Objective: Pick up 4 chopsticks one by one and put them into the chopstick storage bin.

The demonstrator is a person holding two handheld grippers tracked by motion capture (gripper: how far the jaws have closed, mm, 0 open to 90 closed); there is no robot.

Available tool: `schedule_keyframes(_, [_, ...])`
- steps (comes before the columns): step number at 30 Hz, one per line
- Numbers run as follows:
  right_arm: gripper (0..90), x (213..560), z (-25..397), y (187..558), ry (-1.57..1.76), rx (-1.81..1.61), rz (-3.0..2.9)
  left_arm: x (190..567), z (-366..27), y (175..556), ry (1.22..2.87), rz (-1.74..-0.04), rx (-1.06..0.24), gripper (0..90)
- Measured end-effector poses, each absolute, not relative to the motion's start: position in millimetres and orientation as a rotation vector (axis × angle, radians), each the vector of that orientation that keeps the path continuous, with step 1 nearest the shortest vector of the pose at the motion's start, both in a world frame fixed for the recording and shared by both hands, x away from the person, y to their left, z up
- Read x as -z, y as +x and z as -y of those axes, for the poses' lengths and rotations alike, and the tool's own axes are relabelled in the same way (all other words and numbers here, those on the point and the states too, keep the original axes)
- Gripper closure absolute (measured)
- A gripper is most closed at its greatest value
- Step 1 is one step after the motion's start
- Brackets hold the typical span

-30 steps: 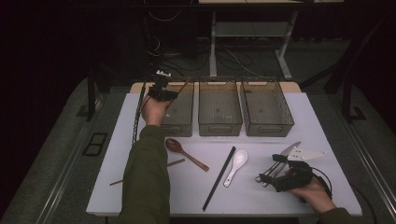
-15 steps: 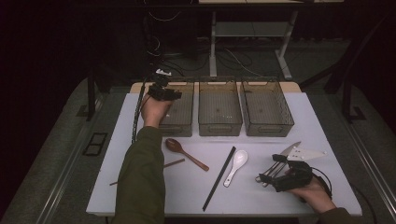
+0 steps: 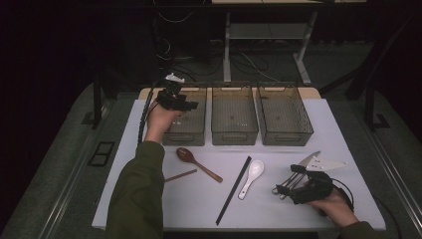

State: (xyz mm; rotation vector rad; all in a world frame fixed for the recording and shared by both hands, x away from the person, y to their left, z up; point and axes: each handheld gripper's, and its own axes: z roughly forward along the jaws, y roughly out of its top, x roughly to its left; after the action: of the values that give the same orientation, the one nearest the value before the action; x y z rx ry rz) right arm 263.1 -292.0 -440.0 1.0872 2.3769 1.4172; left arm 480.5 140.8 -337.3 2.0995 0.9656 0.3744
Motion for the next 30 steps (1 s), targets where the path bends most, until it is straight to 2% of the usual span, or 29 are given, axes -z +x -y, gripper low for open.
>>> schedule_keyframes(8, [0.7, 441.2, 291.6, 263.1, 1.122, -1.443, -2.336, 330.2, -142.5, 450.3, 2.143, -0.868, -0.358, 32.2])
schedule_keyframes(13, [0.7, 441.9, 290.1, 262.7, 1.123, -1.441, -2.330, 329.5, -145.7, 428.0, 2.114, -0.833, -0.338, 30.2])
schedule_keyframes(30, [0.7, 443.8, 290.1, 262.7, 1.107, -1.400, -2.348, 345.1, -162.6, 365.1, 2.098, -0.731, -0.312, 24.1])
